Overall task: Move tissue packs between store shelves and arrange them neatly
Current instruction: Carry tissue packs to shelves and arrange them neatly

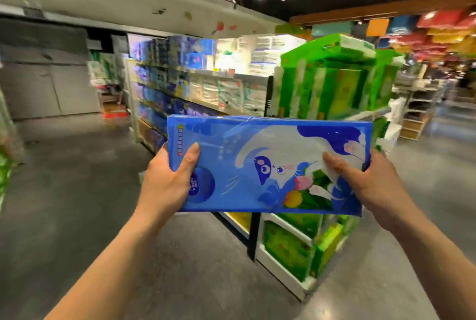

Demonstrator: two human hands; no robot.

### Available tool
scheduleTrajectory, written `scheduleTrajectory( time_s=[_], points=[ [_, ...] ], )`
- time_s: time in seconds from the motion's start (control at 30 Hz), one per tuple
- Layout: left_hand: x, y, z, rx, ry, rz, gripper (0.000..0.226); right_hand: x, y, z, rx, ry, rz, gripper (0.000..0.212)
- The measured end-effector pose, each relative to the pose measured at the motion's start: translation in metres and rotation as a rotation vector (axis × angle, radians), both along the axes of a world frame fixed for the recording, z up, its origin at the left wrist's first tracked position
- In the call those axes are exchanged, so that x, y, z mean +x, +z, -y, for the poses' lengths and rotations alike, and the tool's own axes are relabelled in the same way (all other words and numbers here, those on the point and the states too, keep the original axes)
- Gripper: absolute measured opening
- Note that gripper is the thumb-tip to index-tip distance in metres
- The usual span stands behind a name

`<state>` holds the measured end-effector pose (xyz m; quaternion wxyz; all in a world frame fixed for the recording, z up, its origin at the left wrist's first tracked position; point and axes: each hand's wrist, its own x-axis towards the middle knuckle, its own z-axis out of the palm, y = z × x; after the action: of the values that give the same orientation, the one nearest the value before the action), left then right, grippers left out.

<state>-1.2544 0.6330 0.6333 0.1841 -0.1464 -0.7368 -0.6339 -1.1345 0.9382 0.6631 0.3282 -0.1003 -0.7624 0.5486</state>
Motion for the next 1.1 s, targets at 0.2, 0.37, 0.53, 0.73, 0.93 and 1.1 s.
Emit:
scheduleTrajectory(
  time_s=[0.2,0.37,0.53,0.73,0.93,1.1],
  points=[
    [-0.181,0.026,-0.005,-0.055,0.092,-0.048,0.035,-0.195,0.009,-0.009,-0.022,0.063,-0.06,0.046],
    [-0.323,0.055,-0.016,-0.094,0.112,-0.082,0.042,-0.34,0.028,-0.024,-0.028,0.083,-0.073,0.044],
    [-0.464,0.053,-0.036,-0.103,0.149,-0.083,0.031,-0.486,0.03,-0.046,0.029,0.087,-0.08,0.045],
    [-0.63,0.065,-0.064,-0.12,0.222,-0.108,0.023,-0.675,0.049,-0.076,0.093,0.169,-0.12,0.027],
    [-0.793,0.099,-0.055,-0.019,0.244,-0.167,0.041,-0.855,0.095,-0.074,0.132,0.297,-0.132,0.035],
    [-0.926,0.104,-0.025,0.024,0.248,-0.171,0.05,-0.996,0.101,-0.053,0.13,0.344,-0.124,0.053]
  ],
)
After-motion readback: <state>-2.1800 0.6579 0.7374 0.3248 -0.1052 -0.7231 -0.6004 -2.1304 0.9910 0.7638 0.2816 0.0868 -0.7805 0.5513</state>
